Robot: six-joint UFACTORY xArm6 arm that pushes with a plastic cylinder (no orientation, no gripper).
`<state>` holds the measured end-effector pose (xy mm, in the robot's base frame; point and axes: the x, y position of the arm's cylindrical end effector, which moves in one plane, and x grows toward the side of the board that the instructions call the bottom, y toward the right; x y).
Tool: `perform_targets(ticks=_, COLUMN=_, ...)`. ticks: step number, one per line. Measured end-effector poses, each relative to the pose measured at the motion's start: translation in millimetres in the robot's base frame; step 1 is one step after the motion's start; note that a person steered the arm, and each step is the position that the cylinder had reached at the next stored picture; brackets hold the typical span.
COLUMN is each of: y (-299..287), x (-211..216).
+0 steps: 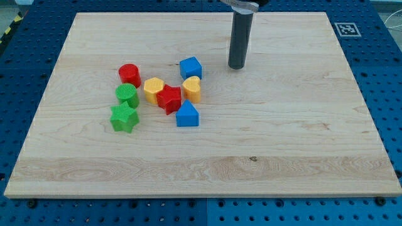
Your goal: Push the blue cube slightly down
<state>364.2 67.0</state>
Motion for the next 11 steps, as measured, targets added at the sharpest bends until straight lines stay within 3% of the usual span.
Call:
perform_targets(ticks=6, y=-62.7, x=1.8)
perform_targets(ticks=9, y=-91.8, x=45.0)
perform_targets(ticks=11, y=-94.0, x=38.0)
